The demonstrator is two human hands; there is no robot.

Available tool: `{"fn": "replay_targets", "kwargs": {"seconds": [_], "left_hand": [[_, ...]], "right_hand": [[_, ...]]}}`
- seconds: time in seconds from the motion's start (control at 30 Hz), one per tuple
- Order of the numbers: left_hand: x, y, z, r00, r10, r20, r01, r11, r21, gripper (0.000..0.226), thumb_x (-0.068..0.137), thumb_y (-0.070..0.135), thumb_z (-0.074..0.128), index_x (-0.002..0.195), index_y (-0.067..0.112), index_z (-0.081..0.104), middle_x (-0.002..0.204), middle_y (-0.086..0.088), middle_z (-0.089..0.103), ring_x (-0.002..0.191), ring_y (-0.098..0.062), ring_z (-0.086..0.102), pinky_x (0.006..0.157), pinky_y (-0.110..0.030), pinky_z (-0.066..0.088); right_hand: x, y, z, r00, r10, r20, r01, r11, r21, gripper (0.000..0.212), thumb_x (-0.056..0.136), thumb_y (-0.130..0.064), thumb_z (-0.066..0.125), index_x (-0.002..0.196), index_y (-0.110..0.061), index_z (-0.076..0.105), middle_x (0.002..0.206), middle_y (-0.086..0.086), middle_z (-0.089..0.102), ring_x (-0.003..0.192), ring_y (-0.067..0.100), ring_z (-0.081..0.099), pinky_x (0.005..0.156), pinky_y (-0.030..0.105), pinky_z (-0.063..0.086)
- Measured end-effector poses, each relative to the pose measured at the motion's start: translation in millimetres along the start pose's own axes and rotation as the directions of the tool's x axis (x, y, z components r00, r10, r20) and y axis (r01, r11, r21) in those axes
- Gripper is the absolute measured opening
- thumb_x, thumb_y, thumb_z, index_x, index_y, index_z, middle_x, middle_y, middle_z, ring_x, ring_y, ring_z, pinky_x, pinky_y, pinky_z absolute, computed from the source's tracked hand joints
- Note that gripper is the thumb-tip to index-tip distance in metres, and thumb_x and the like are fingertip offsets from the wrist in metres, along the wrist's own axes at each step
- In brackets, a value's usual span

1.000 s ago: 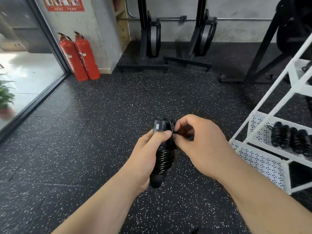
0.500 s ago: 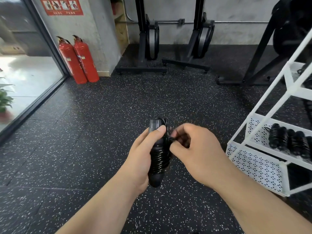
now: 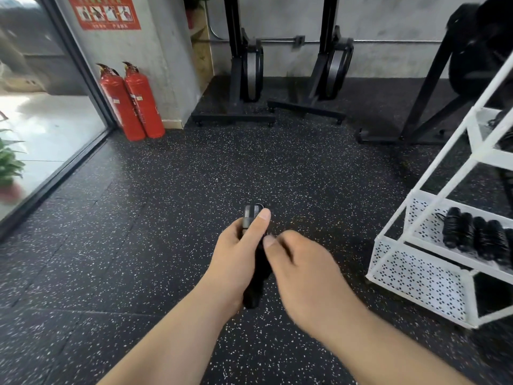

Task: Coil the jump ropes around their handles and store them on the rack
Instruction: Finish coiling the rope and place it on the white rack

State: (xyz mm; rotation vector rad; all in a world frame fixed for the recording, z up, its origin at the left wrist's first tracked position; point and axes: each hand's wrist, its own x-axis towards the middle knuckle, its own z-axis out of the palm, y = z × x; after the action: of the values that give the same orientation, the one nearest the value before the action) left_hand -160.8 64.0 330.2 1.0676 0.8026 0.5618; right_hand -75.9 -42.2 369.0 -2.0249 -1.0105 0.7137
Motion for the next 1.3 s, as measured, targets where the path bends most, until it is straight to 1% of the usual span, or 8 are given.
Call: {"fn": "replay_targets", "kwargs": {"seconds": [0.27, 0.47, 0.6, 0.73, 0.83, 0.97, 1.07, 1.3], "left_hand": [[2.4, -1.2, 2.6, 0.993, 0.033, -0.112, -0.034, 0.999, -0.006, 0.040, 0.095, 0.051, 0.075, 0.097, 0.012, 0.067, 0.082, -0.001, 0.068, 0.075, -0.017, 0.063, 0.072, -0.036, 0.054], [-4.9, 9.6, 4.9, 0.999, -0.032, -0.004, 0.032, 0.997, -0.072, 0.072, 0.086, 0.076, 0.064, 0.111, 0.010, 0.078, 0.094, -0.019, 0.076, 0.079, -0.031, 0.069, 0.088, -0.051, 0.057], [2.0, 0.2, 6.7, 0.998, -0.019, -0.058, 0.018, 1.000, -0.016, 0.092, 0.074, 0.090, 0.069, 0.104, 0.003, 0.070, 0.093, -0.011, 0.070, 0.086, -0.028, 0.064, 0.088, -0.051, 0.056], [4.3, -3.1, 13.1, 0.996, -0.061, -0.072, 0.063, 0.998, 0.027, 0.097, 0.070, 0.093, 0.069, 0.113, 0.006, 0.071, 0.094, -0.013, 0.074, 0.087, -0.032, 0.070, 0.092, -0.052, 0.059], [4.6, 2.2, 19.6, 0.996, -0.079, -0.034, 0.081, 0.995, 0.056, 0.080, 0.082, 0.090, 0.059, 0.114, 0.019, 0.077, 0.103, -0.009, 0.080, 0.090, -0.028, 0.074, 0.088, -0.045, 0.061], [-3.7, 4.1, 36.9, 0.993, -0.077, 0.090, 0.072, 0.995, 0.064, 0.055, 0.105, 0.068, 0.041, 0.105, 0.031, 0.082, 0.113, -0.012, 0.080, 0.111, -0.035, 0.073, 0.109, -0.056, 0.051], [-5.3, -1.2, 47.7, 0.996, 0.004, 0.087, -0.009, 0.998, 0.060, 0.028, 0.097, 0.049, 0.055, 0.116, 0.039, 0.074, 0.120, -0.001, 0.078, 0.125, -0.030, 0.065, 0.116, -0.057, 0.044], [-15.6, -3.4, 71.5, 0.987, 0.128, 0.100, -0.145, 0.971, 0.190, 0.018, 0.107, 0.037, 0.064, 0.124, 0.041, 0.060, 0.114, 0.006, 0.073, 0.087, 0.005, 0.071, 0.063, -0.010, 0.053]], "right_hand": [[0.4, -1.2, 7.0, 0.997, -0.076, -0.012, 0.076, 0.997, -0.031, 0.039, 0.109, -0.051, 0.046, 0.082, -0.024, 0.056, 0.067, -0.010, 0.060, 0.057, 0.007, 0.049, 0.056, 0.024, 0.036], [22.7, 6.1, -20.1, 0.971, 0.140, 0.194, -0.218, 0.855, 0.471, 0.048, 0.107, -0.044, 0.058, 0.065, -0.024, 0.048, 0.066, -0.002, 0.053, 0.055, 0.013, 0.045, 0.052, 0.024, 0.036], [0.0, -2.1, 4.3, 0.995, -0.085, -0.050, 0.085, 0.996, 0.011, 0.051, 0.108, -0.047, 0.050, 0.066, -0.019, 0.047, 0.058, -0.011, 0.053, 0.054, 0.007, 0.045, 0.057, 0.026, 0.034], [-3.7, 1.0, -1.0, 0.988, -0.131, -0.087, 0.124, 0.989, -0.086, 0.047, 0.108, -0.049, 0.049, 0.068, -0.023, 0.049, 0.059, -0.009, 0.052, 0.056, 0.007, 0.047, 0.056, 0.024, 0.037], [10.8, 14.0, -19.6, 0.991, 0.071, -0.111, -0.048, 0.979, 0.200, 0.046, 0.106, -0.051, 0.055, 0.073, -0.018, 0.056, 0.061, -0.011, 0.053, 0.056, 0.008, 0.045, 0.060, 0.027, 0.039], [29.1, 30.7, -33.1, 0.932, 0.359, -0.048, -0.244, 0.722, 0.647, 0.038, 0.102, -0.045, 0.067, 0.072, -0.022, 0.068, 0.066, -0.004, 0.058, 0.058, 0.014, 0.050, 0.059, 0.033, 0.040], [28.8, 31.6, -35.4, 0.932, 0.355, -0.076, -0.216, 0.710, 0.671, 0.031, 0.104, -0.048, 0.062, 0.090, -0.028, 0.081, 0.086, -0.003, 0.079, 0.091, 0.022, 0.071, 0.092, 0.046, 0.055], [8.6, 26.5, -42.6, 0.933, 0.339, -0.121, -0.140, 0.652, 0.745, 0.058, 0.106, -0.065, 0.045, 0.097, -0.023, 0.083, 0.092, -0.001, 0.083, 0.094, 0.019, 0.080, 0.084, 0.038, 0.062]]}}
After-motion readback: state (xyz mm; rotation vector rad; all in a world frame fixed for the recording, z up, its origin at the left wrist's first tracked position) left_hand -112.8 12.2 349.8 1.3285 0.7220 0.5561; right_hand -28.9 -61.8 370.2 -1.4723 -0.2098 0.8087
